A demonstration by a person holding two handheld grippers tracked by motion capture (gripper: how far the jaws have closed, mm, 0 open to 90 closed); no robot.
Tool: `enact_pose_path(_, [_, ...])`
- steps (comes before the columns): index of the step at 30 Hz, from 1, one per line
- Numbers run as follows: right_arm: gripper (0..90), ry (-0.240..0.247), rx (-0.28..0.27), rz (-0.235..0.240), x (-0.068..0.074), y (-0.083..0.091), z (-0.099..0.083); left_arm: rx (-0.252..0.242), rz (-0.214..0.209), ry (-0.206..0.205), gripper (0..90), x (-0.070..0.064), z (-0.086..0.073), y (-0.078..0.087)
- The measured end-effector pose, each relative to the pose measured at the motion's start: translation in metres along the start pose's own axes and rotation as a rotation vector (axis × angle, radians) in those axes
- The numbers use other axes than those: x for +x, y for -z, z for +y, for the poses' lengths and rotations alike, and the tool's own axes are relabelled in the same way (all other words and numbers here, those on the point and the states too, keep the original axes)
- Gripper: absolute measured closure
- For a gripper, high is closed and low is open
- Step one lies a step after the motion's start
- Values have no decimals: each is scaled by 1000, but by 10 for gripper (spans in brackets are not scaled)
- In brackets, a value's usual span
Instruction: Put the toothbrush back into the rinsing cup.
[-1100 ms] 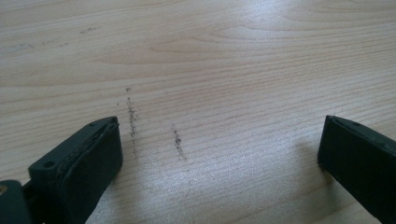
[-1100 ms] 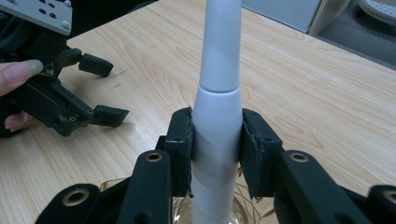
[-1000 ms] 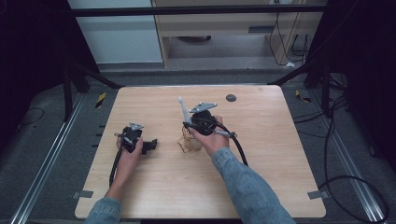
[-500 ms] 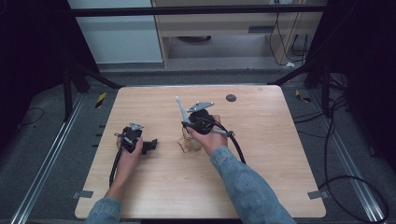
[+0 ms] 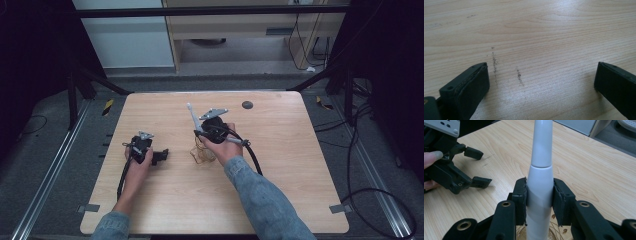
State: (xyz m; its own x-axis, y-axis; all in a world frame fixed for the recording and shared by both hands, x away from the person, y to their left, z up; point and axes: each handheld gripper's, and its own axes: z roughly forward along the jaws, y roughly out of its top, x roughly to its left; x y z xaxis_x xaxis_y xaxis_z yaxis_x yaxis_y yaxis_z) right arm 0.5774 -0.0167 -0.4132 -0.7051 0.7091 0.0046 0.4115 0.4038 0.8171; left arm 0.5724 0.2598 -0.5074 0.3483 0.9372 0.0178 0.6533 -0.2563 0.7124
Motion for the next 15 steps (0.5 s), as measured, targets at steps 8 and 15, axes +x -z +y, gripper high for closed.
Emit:
enact_pose_path(8, [662,5,-1,4,1,-1,1,0,0,0,0,0,0,0])
enact_pose_path(15, [660,5,-2,5,1,0,1,-1,0,1,0,0,0,0])
